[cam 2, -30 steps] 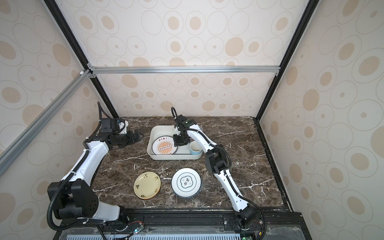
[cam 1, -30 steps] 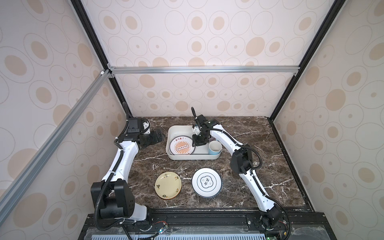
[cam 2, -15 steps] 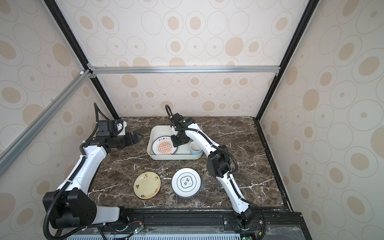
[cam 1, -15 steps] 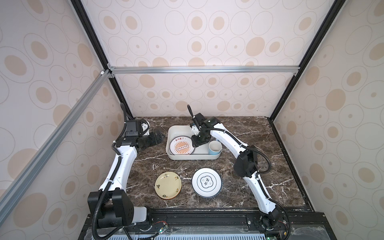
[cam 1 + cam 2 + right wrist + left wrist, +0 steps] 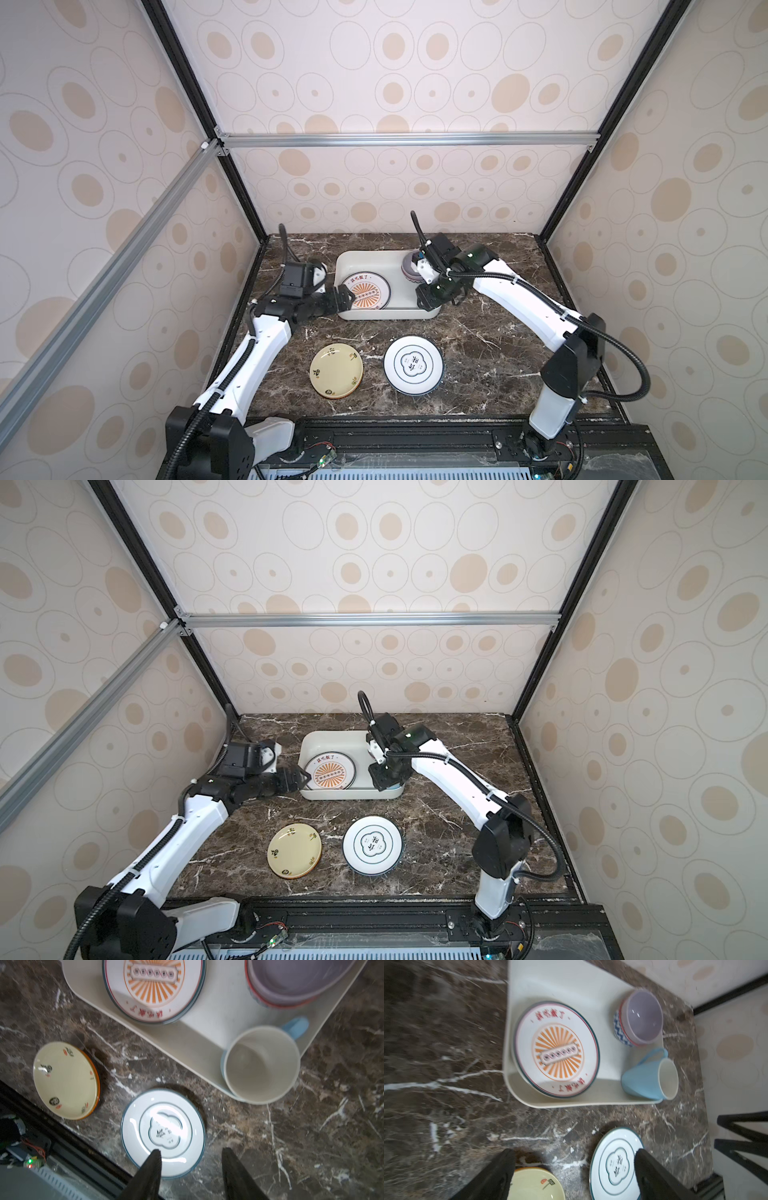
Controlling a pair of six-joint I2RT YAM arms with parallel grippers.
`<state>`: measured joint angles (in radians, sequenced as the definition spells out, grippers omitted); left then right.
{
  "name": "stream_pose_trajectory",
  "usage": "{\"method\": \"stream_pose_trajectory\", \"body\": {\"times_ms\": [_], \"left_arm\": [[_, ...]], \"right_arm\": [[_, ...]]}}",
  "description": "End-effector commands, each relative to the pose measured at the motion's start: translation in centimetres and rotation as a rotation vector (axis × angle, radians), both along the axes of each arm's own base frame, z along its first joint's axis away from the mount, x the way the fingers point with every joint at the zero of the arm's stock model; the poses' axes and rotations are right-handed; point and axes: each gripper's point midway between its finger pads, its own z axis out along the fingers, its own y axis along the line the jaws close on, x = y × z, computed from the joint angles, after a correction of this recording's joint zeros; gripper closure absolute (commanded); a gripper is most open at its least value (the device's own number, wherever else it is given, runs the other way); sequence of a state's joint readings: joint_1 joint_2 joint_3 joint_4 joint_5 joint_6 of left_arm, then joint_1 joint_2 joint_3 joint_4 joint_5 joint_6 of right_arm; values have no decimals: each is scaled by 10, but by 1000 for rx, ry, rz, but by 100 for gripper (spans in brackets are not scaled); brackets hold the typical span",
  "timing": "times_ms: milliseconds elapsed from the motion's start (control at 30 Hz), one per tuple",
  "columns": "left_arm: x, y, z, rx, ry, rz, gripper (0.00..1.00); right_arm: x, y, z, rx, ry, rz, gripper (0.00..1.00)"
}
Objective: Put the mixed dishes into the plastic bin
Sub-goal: 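Release the sunburst plate in the bin and move both grippers to the teal-rimmed plate, then grip the white teal-rimmed plate edges with both grippers and tilt it up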
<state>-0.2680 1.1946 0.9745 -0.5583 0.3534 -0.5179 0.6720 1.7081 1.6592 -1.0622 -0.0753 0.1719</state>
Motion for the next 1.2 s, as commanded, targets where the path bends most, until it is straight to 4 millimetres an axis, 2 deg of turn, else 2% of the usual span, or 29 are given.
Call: {"method": "stream_pose_trajectory", "body": {"times_ms": [0, 200, 300, 467, 633, 767, 1167], "left_arm": [[-25, -27, -17, 9, 51, -5, 12], [-74, -66, -54, 36, 146, -82, 12], [-93, -80, -71, 64, 186, -113, 12], [-114, -97, -94, 84, 229, -153, 12], [-116, -92, -111, 103, 246, -125, 11], [-118, -98, -123, 68, 269, -127, 11], [-106, -116, -128, 54, 262, -154, 9]], "right_arm": [[-30, -20, -6, 30, 27, -49, 49], [-91, -48, -57, 83, 166, -139, 54], [-109, -63, -80, 82, 192, -188, 59], [-128, -76, -101, 99, 208, -234, 59], [-131, -74, -113, 136, 214, -249, 62], [-128, -70, -122, 141, 224, -249, 68], [-110, -54, -146, 101, 262, -229, 74]]}}
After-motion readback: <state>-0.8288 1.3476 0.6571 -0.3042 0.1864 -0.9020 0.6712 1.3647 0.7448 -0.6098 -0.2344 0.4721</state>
